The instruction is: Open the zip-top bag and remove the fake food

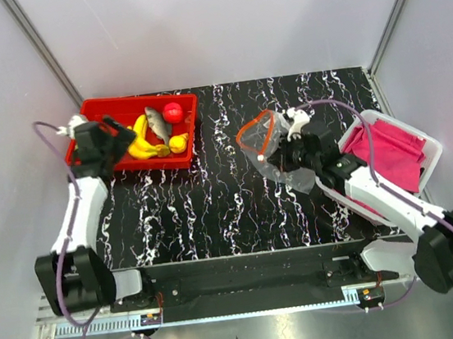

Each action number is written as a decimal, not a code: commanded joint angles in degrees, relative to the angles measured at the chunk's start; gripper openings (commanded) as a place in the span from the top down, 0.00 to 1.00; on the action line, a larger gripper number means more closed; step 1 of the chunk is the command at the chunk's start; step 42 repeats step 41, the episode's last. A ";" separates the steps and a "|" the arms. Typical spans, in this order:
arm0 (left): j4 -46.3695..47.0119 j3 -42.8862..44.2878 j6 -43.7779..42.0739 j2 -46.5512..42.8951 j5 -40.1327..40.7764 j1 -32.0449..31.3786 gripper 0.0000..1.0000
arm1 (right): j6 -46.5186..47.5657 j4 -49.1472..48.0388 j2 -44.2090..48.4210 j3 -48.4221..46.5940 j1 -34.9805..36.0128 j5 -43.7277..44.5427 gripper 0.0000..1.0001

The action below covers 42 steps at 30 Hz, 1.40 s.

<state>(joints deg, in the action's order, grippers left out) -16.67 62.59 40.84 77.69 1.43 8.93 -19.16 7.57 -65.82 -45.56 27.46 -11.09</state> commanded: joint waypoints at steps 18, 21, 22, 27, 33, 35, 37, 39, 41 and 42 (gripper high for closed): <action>5.58 -31.29 8.01 -42.26 -11.45 -38.19 0.01 | -5.97 11.49 -2.68 -9.29 0.05 -2.46 0.22; 9.71 -34.28 10.74 -44.64 -12.94 -40.21 0.01 | -9.40 15.53 3.13 -8.23 0.05 -2.35 0.00; 10.85 -34.81 11.19 -44.99 -13.99 -40.83 0.01 | -10.54 17.19 4.46 -7.88 0.05 -2.53 0.00; 16.04 -35.78 12.68 -45.61 -16.37 -42.24 0.01 | -13.62 18.18 12.98 -3.67 0.05 -0.87 0.00; 20.79 -38.15 15.14 -47.01 -18.92 -42.50 0.01 | -17.31 16.51 17.56 0.20 0.05 1.77 0.00; 20.88 -38.68 15.24 -47.80 -19.27 -42.59 0.01 | -17.58 15.55 18.45 1.00 0.05 1.25 0.00; 20.88 -38.94 15.32 -48.25 -19.45 -42.59 0.01 | -18.45 12.31 20.29 3.19 0.05 -0.07 0.00; 20.88 -39.03 15.41 -49.12 -19.71 -42.59 0.01 | -18.99 10.89 22.30 4.42 0.05 -1.12 0.00; 21.32 -38.77 15.15 -49.65 -20.50 -42.59 0.01 | -18.81 8.87 23.89 4.86 0.05 -2.44 0.00; 21.32 -38.77 15.15 -49.65 -20.50 -42.59 0.01 | -18.81 8.87 23.89 4.86 0.05 -2.44 0.00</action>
